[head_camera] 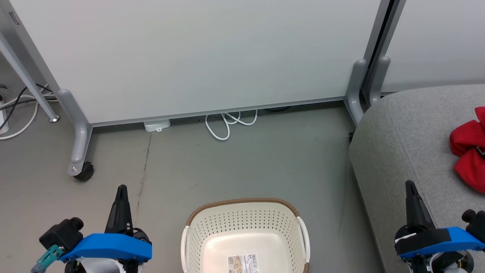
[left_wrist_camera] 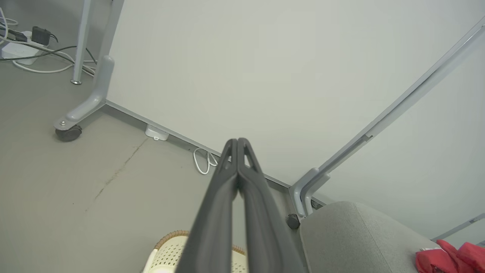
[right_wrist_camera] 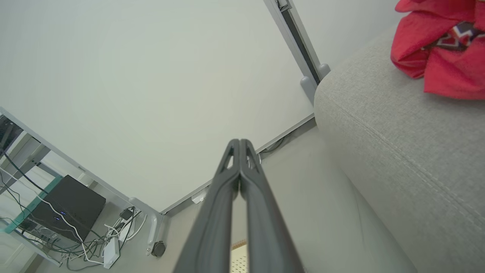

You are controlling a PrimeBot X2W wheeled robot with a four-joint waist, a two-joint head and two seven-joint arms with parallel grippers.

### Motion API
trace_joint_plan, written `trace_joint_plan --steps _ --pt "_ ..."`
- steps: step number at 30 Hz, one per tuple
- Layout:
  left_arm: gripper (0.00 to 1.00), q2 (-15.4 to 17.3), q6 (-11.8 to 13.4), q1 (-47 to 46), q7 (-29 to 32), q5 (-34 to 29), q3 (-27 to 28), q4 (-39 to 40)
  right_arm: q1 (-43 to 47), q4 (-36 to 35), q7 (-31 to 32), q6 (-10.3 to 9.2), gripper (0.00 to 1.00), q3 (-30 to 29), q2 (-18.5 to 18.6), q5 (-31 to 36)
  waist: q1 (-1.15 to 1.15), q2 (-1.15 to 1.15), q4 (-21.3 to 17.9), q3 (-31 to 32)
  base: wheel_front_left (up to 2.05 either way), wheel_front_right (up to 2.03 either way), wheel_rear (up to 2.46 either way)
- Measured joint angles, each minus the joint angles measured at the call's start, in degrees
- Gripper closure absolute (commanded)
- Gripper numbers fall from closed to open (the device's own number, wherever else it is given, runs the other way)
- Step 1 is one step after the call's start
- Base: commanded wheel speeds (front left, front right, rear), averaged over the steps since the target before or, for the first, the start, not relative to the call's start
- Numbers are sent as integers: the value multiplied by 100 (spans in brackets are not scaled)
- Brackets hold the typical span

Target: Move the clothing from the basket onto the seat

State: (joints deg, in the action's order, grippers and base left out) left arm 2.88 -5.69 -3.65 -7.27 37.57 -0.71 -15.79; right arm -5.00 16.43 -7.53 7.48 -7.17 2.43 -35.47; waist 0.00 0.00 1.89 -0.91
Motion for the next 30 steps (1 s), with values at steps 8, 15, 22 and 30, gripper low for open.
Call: trace_joint_plan --steps 8,15,22,30 --pt "100 0 -26 -22 168 655 76 19 -3 -31 164 0 100 8 1 -683 0 0 -15 6 0 0 0" --pt "100 0 -42 -34 316 1257 171 42 -7 -53 323 0 100 15 2 -1318 0 0 -31 12 0 0 0" --pt "100 -1 -52 -66 435 1756 220 56 -8 -75 445 0 100 19 3 -1812 0 0 -45 17 0 0 0" --pt "100 -1 -69 -96 572 2269 301 76 -11 -96 594 0 100 24 5 -2369 0 0 -61 23 0 0 0"
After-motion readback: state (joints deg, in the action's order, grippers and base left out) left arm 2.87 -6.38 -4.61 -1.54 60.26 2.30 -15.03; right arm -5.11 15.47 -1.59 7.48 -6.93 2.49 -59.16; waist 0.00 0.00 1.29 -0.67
